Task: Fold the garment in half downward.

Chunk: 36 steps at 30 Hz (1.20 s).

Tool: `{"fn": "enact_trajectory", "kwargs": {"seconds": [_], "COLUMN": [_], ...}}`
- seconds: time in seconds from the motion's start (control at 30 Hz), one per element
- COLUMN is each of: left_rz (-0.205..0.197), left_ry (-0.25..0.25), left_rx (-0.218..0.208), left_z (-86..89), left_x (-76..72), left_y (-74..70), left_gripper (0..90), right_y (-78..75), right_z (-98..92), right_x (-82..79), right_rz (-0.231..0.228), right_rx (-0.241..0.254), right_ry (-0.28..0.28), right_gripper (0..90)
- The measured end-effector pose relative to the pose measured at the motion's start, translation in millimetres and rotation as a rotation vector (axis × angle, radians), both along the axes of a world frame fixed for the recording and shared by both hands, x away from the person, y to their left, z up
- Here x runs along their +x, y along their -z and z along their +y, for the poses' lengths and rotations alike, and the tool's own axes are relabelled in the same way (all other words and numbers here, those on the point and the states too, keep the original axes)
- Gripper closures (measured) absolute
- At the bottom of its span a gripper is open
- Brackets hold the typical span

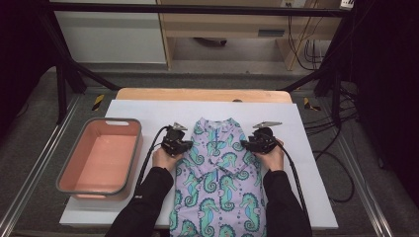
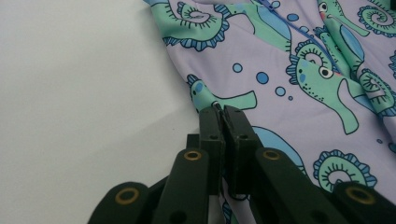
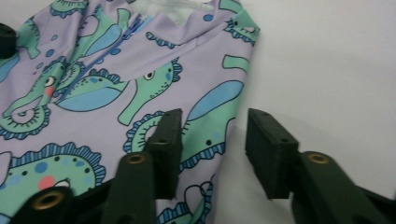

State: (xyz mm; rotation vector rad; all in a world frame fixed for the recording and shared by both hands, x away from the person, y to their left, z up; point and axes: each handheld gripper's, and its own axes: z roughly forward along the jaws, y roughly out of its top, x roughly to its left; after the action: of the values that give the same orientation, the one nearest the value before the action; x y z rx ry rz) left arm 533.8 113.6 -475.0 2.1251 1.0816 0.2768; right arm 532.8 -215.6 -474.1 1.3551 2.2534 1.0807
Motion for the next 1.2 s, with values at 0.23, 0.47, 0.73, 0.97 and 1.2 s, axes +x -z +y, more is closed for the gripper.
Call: {"fn": "enact_trajectory", "kwargs": {"seconds": [0.23,0.47,0.73,0.97,1.2], "left_rz": [0.003,0.003,0.012,-0.037,-0.095], "left_ry": [0.000,-0.002,-0.005,-0.003,0.012], "left_rx": [0.000,0.004,-0.025,-0.056,-0.101], "left_z": [0.0,-0.8,0.6,0.0,-2.7], "left_x": [0.2,0.2,2.2,3.1,7.9], "left_y": [-0.2,-0.7,-3.7,-25.5,-57.9], "left_gripper": [86.3,86.4,86.8,86.9,87.0], "right_y": [2.6,2.1,-3.6,-19.7,-38.6], "right_z": [1.9,5.8,5.4,1.6,-0.4], "right_x": [0.8,-1.4,-3.4,-5.7,-3.4], "right_rz": [0.026,0.032,0.024,-0.022,-0.065], "right_rx": [-0.030,-0.040,-0.019,0.011,0.027], "right_ry": [-0.030,-0.043,-0.033,-0.022,-0.009], "right_gripper": [68.3,80.5,86.3,87.3,87.8]}}
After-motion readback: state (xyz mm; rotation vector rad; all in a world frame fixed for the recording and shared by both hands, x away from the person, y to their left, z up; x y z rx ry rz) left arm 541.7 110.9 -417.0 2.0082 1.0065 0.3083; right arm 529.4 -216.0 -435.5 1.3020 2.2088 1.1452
